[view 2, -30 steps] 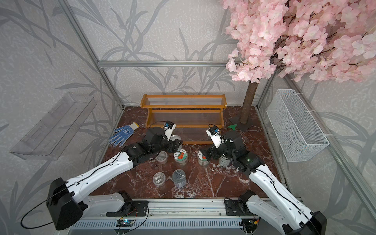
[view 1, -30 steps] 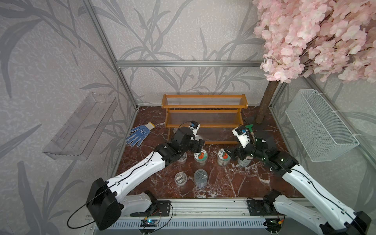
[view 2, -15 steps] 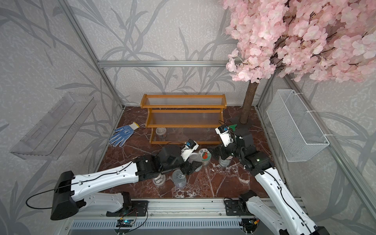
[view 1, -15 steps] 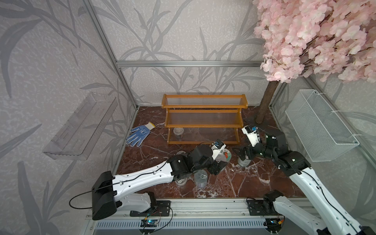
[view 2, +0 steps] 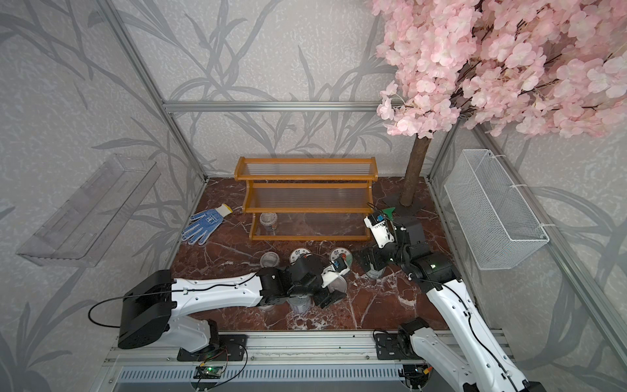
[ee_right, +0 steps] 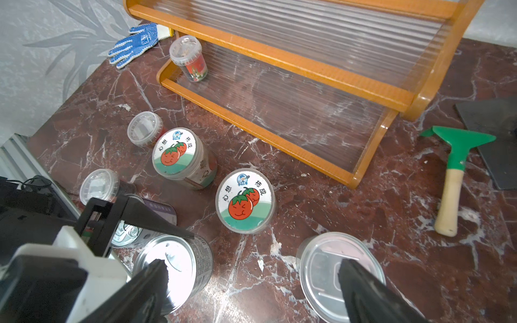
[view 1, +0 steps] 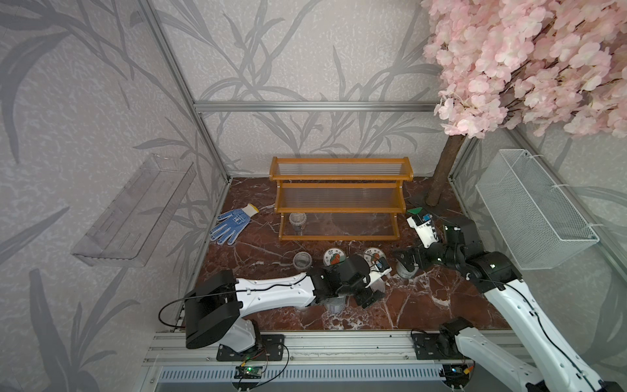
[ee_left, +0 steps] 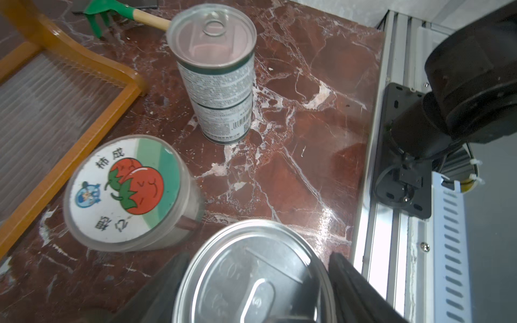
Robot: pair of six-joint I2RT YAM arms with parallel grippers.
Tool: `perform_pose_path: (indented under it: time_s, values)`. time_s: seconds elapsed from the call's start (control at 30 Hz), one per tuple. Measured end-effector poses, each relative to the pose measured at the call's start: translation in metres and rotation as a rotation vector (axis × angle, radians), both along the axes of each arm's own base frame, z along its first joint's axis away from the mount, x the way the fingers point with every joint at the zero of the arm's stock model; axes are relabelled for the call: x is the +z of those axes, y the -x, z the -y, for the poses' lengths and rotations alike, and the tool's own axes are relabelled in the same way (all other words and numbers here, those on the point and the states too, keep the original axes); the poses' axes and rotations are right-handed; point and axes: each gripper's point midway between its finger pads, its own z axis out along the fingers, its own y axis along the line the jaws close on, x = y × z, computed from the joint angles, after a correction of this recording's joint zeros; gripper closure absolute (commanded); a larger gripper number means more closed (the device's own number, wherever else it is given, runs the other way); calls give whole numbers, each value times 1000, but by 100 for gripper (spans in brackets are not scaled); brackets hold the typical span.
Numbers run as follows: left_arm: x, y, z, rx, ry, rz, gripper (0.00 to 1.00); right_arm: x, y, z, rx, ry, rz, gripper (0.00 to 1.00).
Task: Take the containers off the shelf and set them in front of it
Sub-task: Place the container at the center of the board.
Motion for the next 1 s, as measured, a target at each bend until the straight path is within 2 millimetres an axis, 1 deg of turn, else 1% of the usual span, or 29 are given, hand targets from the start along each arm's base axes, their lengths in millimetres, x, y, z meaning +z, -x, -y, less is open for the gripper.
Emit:
perform_pose_path:
  time_s: [0.17,0.27,0.5,0.63,0.77,1.0]
  values:
    - [-16,12,8,-78,-23,24,28,2,-4,11,-38,20,4,1]
    - [-25,13,12,-99,-36,32,28,2,-4,14,-47,29,4,1]
    - [-40,16,16,-121,-46,26,26,0,-4,16,-50,37,-2,1]
    - [-49,17,13,-124,-61,18,25,0,-4,17,-51,40,-1,1]
    - [-50,18,14,-125,-60,15,19,0,-5,18,-52,46,3,1]
    - [-53,19,14,-129,-62,4,19,0,-4,19,-57,46,6,1]
